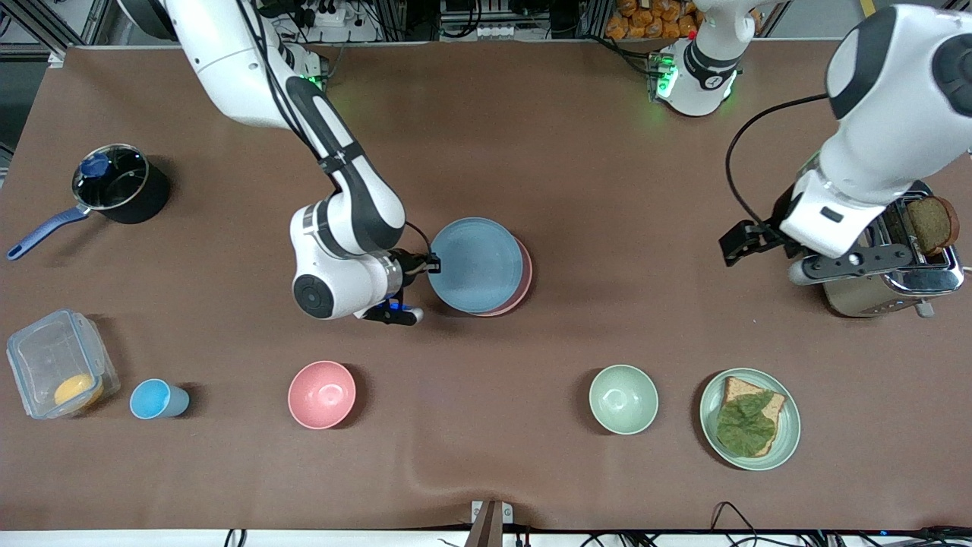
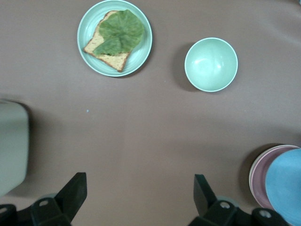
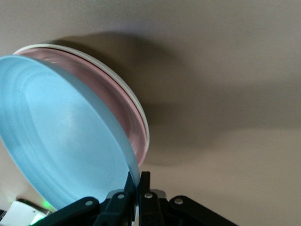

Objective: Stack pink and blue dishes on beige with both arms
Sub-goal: 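Open the right gripper to release the blue plate and lift away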

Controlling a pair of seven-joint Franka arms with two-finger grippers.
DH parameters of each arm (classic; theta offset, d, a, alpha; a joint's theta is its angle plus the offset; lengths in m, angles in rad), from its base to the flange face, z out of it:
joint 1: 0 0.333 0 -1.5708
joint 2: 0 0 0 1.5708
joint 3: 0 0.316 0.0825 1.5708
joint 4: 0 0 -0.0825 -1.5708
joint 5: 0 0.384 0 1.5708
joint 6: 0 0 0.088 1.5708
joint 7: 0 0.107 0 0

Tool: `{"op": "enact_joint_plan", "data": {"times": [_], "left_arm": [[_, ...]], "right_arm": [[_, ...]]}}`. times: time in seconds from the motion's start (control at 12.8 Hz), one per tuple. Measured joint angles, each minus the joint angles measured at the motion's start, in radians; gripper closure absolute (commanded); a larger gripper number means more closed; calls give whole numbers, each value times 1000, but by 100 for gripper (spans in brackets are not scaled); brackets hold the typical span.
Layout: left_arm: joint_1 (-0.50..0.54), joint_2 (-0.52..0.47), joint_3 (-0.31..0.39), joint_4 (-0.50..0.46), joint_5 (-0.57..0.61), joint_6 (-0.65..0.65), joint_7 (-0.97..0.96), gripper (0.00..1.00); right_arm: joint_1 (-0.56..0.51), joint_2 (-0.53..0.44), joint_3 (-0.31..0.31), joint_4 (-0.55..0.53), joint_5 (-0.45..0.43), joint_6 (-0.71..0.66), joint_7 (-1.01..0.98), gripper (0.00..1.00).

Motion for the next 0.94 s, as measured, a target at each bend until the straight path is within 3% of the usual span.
{"op": "enact_joint_plan", "data": {"times": [0.16,0.23,0.31,0.7,0.94], "left_arm": [[1,0,1,49,0,-66,5,0],[1,0,1,65,1,-91,5,0],[1,-1,1,75,1,-108,6,0],[9,-29,10,89,1,-145,34,0],[-24,-37,79,89,1,-145,93,0]], "right_arm": [[15,16,0,1,12,23,0,100],[18,21,0,1,16,27,0,77],[19,25,0,2,20,29,0,1],[18,26,-9,24,23,29,0,0],[-31,23,-27,69,23,-37,-1,0]]}}
